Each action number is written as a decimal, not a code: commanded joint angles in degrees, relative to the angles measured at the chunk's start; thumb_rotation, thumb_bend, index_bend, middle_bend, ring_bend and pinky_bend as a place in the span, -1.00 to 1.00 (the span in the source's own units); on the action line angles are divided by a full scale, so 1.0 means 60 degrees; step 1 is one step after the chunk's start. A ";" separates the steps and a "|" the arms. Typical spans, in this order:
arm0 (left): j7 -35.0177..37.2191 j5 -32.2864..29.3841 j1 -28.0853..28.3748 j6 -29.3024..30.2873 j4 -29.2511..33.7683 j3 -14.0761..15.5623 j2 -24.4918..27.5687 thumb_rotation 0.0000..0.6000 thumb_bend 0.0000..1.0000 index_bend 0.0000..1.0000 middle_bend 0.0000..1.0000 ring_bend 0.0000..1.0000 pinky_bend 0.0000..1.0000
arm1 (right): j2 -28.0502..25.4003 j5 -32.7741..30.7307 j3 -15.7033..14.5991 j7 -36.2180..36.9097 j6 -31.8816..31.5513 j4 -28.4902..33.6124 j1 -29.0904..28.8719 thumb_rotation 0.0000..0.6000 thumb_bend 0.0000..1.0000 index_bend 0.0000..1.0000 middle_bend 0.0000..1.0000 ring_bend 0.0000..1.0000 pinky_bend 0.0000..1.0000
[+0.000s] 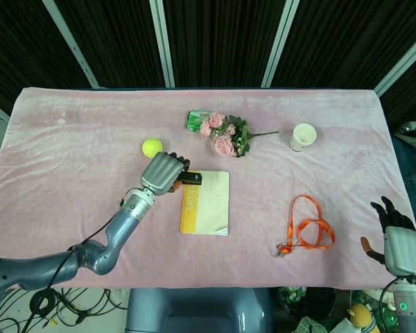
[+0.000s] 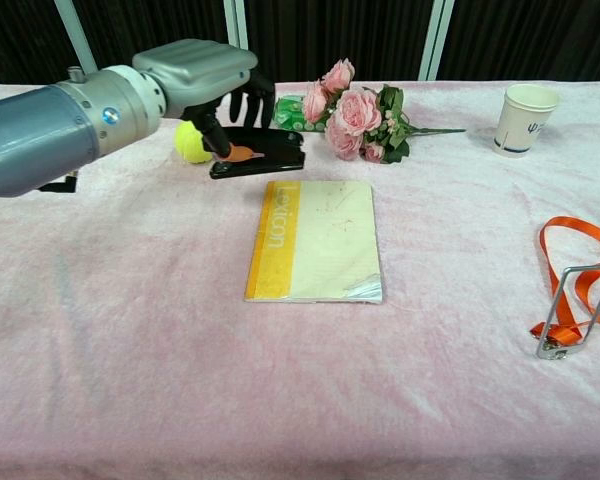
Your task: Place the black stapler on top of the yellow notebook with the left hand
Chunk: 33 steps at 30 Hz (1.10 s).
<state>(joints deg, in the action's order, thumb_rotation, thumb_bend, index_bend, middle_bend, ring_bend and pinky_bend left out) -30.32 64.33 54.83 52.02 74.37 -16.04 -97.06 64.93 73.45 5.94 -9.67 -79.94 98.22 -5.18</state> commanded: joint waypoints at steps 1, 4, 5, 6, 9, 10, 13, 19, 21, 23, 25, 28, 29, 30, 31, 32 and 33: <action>-0.0383 -0.0223 0.0417 -0.0248 -0.0169 -0.0177 -0.0406 1.00 -0.19 0.01 0.14 -0.15 0.17 | -0.0008 -0.0010 0.0010 0.0015 -0.0001 -0.0008 0.0001 1.00 -0.54 -0.65 -0.87 -0.62 -0.57; -0.0724 -0.0526 0.0737 -0.0405 -0.0358 -0.0244 -0.0835 1.00 -0.19 0.02 0.14 -0.15 0.17 | -0.0016 -0.0024 0.0020 0.0032 -0.0008 -0.0012 0.0006 1.00 -0.54 -0.65 -0.87 -0.62 -0.57; -0.0791 -0.0577 0.0782 -0.0432 -0.0393 -0.0238 -0.0901 1.00 -0.19 0.02 0.14 -0.15 0.17 | -0.0017 -0.0025 0.0021 0.0035 -0.0010 -0.0012 0.0007 1.00 -0.54 -0.65 -0.87 -0.62 -0.57; -0.0863 -0.0626 0.0825 -0.0457 -0.0432 -0.0225 -0.0969 1.00 -0.19 0.02 0.14 -0.15 0.17 | -0.0018 -0.0027 0.0022 0.0038 -0.0011 -0.0013 0.0008 1.00 -0.54 -0.65 -0.87 -0.62 -0.57; -0.1149 -0.0857 0.0981 -0.0588 -0.0650 -0.0138 -0.1270 1.00 -0.18 0.02 0.14 -0.15 0.17 | -0.0023 -0.0036 0.0022 0.0047 -0.0003 -0.0016 0.0010 1.00 -0.54 -0.65 -0.87 -0.62 -0.57; -0.1205 -0.0931 0.1012 -0.0622 -0.0725 -0.0123 -0.1344 1.00 -0.19 0.02 0.14 -0.15 0.17 | -0.0025 -0.0035 0.0023 0.0048 -0.0004 -0.0016 0.0009 1.00 -0.54 -0.65 -0.87 -0.62 -0.57; -0.1423 -0.1212 0.1150 -0.0675 -0.1105 -0.0122 -0.1643 1.00 -0.18 0.02 0.14 -0.15 0.17 | -0.0035 -0.0028 0.0024 0.0060 -0.0017 -0.0017 0.0016 1.00 -0.54 -0.65 -0.87 -0.62 -0.57; -0.1583 -0.1388 0.1240 -0.0651 -0.1327 -0.0051 -0.1788 1.00 -0.19 0.01 0.14 -0.15 0.17 | -0.0036 -0.0052 0.0035 0.0080 0.0004 -0.0028 0.0009 1.00 -0.54 -0.65 -0.87 -0.62 -0.57; -0.1599 -0.1395 0.1235 -0.0633 -0.1333 0.0000 -0.1778 1.00 -0.18 0.00 0.14 -0.15 0.17 | -0.0029 -0.0045 0.0026 0.0062 0.0014 -0.0025 0.0003 1.00 -0.54 -0.65 -0.87 -0.62 -0.58; -0.1584 -0.1361 0.1230 -0.0614 -0.1356 0.0060 -0.1781 1.00 -0.19 0.00 0.13 -0.15 0.17 | -0.0021 -0.0030 0.0018 0.0041 0.0014 -0.0016 -0.0001 1.00 -0.54 -0.65 -0.87 -0.62 -0.57; -0.1552 -0.1297 0.1231 -0.0601 -0.1400 0.0124 -0.1794 1.00 -0.19 0.00 0.13 -0.15 0.17 | -0.0017 -0.0013 0.0015 0.0042 -0.0001 -0.0008 0.0003 1.00 -0.54 -0.65 -0.87 -0.62 -0.57; -0.1467 -0.1232 0.1242 -0.0604 -0.1539 0.0205 -0.1858 1.00 -0.19 -0.02 0.12 -0.15 0.17 | -0.0020 -0.0021 0.0020 0.0049 -0.0023 -0.0012 0.0016 1.00 -0.54 -0.65 -0.87 -0.62 -0.57; -0.1467 -0.1238 0.1248 -0.0600 -0.1571 0.0211 -0.1875 1.00 -0.19 -0.02 0.12 -0.15 0.17 | -0.0022 -0.0027 0.0022 0.0057 -0.0022 -0.0012 0.0018 1.00 -0.54 -0.65 -0.87 -0.62 -0.57; -0.1482 -0.1250 0.1264 -0.0590 -0.1609 0.0216 -0.1900 1.00 -0.19 -0.02 0.11 -0.15 0.16 | -0.0026 -0.0036 0.0030 0.0068 -0.0023 -0.0015 0.0018 1.00 -0.54 -0.65 -0.87 -0.62 -0.57; -0.1488 -0.1256 0.1276 -0.0586 -0.1619 0.0214 -0.1909 1.00 -0.20 -0.02 0.11 -0.15 0.16 | -0.0027 -0.0038 0.0033 0.0074 -0.0023 -0.0018 0.0018 1.00 -0.54 -0.65 -0.87 -0.62 -0.57; -0.1494 -0.1260 0.1285 -0.0576 -0.1621 0.0212 -0.1916 1.00 -0.20 -0.02 0.11 -0.15 0.16 | -0.0028 -0.0038 0.0034 0.0079 -0.0020 -0.0020 0.0017 1.00 -0.54 -0.65 -0.87 -0.62 -0.57; -0.1506 -0.1261 0.1297 -0.0554 -0.1615 0.0209 -0.1919 1.00 -0.20 -0.02 0.11 -0.15 0.16 | -0.0029 -0.0034 0.0032 0.0082 -0.0013 -0.0021 0.0014 1.00 -0.54 -0.65 -0.87 -0.62 -0.57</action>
<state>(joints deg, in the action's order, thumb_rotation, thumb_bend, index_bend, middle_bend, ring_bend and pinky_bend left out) -39.32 56.77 62.59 48.65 64.67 -14.78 -108.56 64.76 73.24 6.12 -9.18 -80.01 98.09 -5.09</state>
